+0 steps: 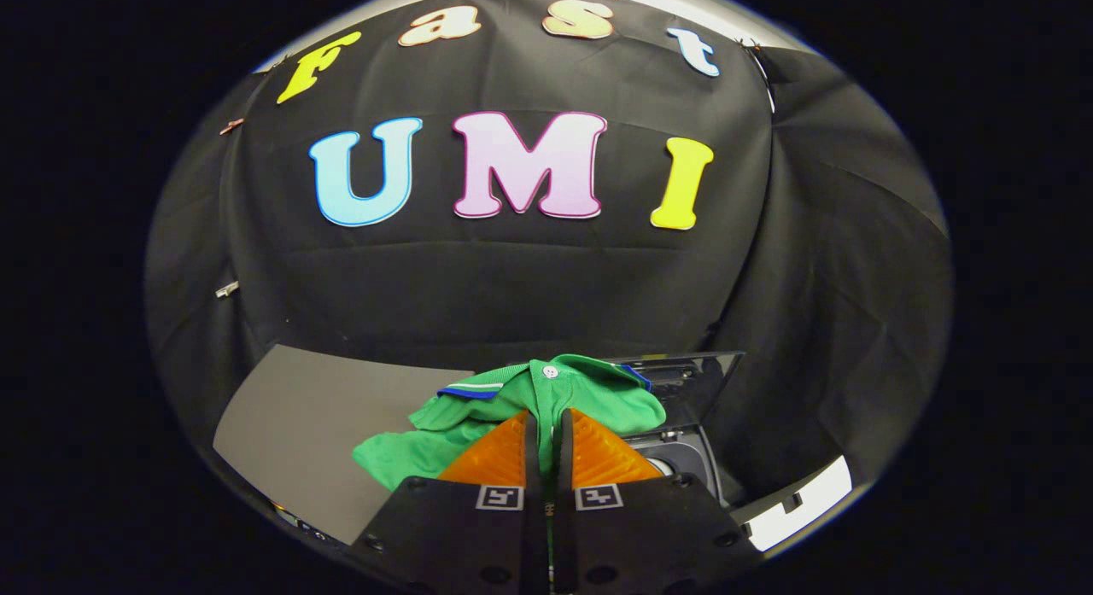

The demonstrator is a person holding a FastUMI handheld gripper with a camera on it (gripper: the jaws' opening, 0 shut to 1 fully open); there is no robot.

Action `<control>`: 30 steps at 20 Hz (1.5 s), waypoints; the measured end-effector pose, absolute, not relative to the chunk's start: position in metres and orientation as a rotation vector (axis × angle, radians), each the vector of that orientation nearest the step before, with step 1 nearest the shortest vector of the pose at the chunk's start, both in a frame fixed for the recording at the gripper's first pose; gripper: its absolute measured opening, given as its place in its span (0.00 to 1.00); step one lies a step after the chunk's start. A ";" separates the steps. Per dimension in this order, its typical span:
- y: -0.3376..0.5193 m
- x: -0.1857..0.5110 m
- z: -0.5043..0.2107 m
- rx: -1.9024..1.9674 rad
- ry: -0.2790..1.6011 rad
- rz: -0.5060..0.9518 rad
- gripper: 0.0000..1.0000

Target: Put the clothes into the washing machine and then close the washing machine lid.

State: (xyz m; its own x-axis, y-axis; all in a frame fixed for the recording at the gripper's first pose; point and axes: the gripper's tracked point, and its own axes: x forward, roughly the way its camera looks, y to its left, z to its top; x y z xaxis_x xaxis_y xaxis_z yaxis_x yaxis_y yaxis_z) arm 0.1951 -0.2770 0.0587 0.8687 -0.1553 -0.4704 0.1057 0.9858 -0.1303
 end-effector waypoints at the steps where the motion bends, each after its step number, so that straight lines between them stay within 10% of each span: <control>1: -0.289 0.195 0.056 -0.106 0.503 -0.152 0.07; 30: -0.436 0.201 -0.213 -0.143 0.836 -0.143 0.07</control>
State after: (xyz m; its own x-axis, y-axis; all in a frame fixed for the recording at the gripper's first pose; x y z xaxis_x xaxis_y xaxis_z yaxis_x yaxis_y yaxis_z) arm 0.2013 -0.4365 -0.2125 0.6618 -0.1826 -0.7271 0.0699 0.9807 -0.1827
